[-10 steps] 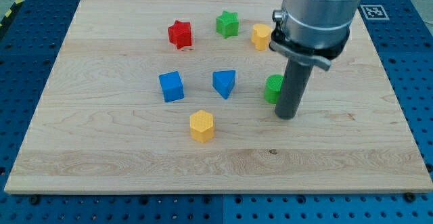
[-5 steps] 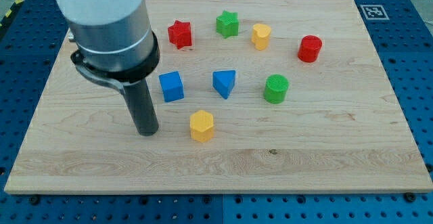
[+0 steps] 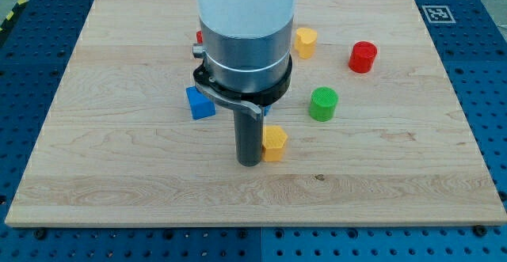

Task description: Slide the yellow hexagon to the bottom right

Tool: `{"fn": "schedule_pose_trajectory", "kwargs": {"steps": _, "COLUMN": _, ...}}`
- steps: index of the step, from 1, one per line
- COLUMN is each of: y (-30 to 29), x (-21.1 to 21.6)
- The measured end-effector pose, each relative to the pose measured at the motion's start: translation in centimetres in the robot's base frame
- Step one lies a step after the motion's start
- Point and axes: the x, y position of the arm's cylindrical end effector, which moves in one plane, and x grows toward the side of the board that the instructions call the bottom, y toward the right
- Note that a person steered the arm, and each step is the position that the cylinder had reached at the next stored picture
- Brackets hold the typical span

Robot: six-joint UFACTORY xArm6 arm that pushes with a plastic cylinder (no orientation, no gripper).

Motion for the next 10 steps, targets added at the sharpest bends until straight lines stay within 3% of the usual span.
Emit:
{"fn": "schedule_pose_trajectory", "kwargs": {"steps": 6, "y": 1.8, "x": -2.1}}
{"fn": "schedule_pose_trajectory", "kwargs": {"steps": 10, "y": 17.2, "x": -1.2}}
